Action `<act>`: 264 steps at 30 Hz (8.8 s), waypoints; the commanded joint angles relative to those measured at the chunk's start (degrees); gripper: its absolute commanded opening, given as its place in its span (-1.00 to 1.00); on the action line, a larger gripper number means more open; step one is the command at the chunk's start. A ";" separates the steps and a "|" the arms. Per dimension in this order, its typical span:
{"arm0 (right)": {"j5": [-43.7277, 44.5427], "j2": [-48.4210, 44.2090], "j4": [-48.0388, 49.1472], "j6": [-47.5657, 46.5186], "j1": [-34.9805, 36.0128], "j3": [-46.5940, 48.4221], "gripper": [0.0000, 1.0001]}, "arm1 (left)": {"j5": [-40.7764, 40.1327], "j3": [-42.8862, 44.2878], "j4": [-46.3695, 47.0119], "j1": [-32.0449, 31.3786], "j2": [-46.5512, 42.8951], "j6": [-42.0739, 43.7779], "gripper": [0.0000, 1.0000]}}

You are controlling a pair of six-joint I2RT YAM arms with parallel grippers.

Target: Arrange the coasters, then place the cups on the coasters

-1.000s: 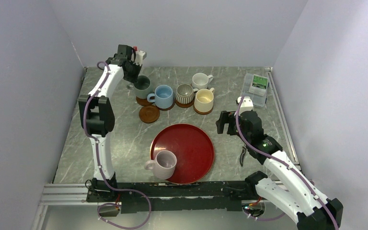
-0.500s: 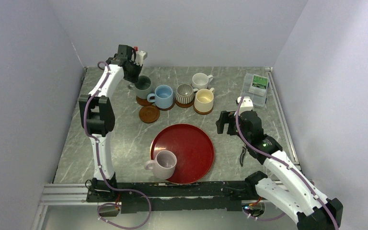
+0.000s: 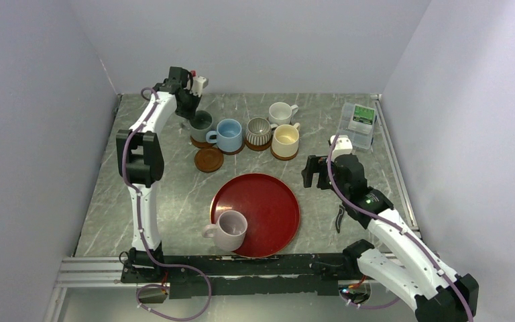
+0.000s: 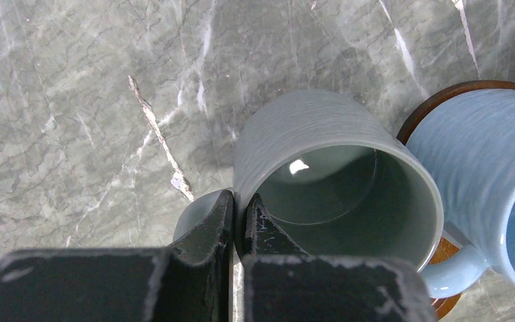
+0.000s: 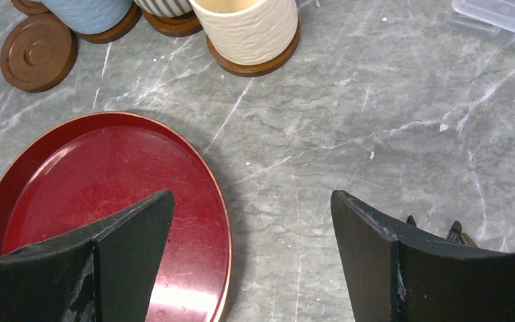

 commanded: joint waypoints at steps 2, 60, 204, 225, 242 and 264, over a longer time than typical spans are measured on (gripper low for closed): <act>0.45 0.35 2.38 -0.88 -0.24 0.38 0.83 | 1.54 4.65 2.34 -0.27 -1.23 0.61 -0.94; -0.31 1.06 2.37 -0.86 -0.35 0.03 0.83 | 1.06 8.46 -5.28 -0.88 1.82 1.17 -0.94; 0.15 -5.20 1.38 2.17 -0.35 0.02 0.82 | -8.02 -37.92 -3.23 -14.94 -45.07 -5.90 -0.94; -1.41 -6.00 3.87 0.25 -0.35 -1.90 0.82 | 0.80 -33.38 0.56 -8.00 -31.48 10.25 -0.95; -2.18 -5.54 3.79 0.39 -0.35 -2.08 0.82 | -1.08 -28.73 0.31 -7.30 -25.97 11.40 -0.94; -2.62 -5.72 3.65 0.45 -0.35 -2.35 0.82 | -1.10 -25.03 0.05 -6.75 -22.59 11.08 -0.94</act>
